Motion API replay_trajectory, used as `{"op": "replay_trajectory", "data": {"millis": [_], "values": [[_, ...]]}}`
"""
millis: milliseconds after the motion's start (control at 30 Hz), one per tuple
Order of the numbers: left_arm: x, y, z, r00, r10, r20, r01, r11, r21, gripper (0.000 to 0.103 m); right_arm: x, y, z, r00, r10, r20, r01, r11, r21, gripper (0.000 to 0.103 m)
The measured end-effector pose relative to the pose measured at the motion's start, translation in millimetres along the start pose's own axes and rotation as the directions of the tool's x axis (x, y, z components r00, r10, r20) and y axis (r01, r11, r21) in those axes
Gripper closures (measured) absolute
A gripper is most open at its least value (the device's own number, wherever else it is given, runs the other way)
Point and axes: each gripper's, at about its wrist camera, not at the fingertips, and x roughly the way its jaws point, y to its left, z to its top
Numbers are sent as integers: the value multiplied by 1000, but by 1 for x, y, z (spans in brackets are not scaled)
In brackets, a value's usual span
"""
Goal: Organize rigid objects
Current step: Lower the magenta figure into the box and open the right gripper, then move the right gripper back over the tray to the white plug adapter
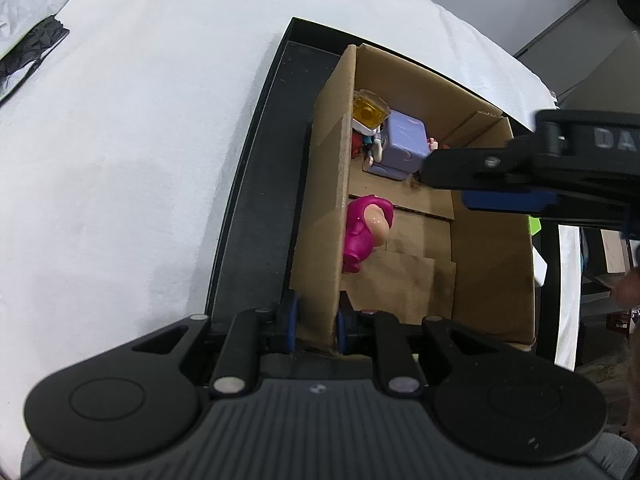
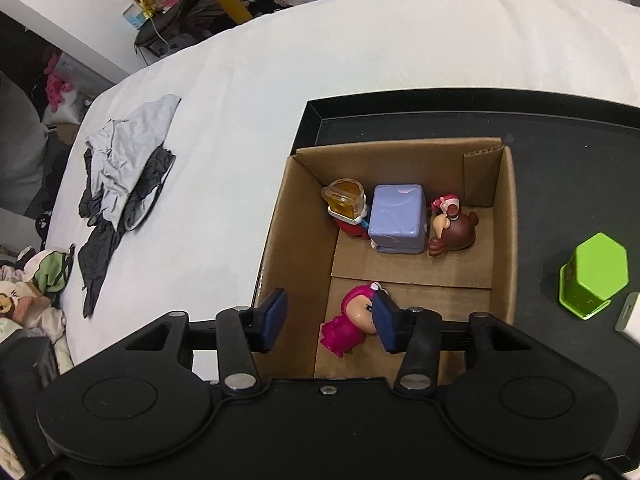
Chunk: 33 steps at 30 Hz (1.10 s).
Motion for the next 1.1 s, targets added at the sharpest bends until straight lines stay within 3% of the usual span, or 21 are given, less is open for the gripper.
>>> {"op": "replay_trajectory", "data": {"millis": [567, 1100], "values": [[-4, -3, -3, 1000, 21, 8, -21, 1000, 6, 87, -48, -9, -3, 999, -5, 45, 7, 1000, -26, 52], [-11, -9, -7, 998, 48, 30, -48, 999, 8, 88, -83, -58, -16, 995, -40, 89, 40, 999, 7, 49]]}}
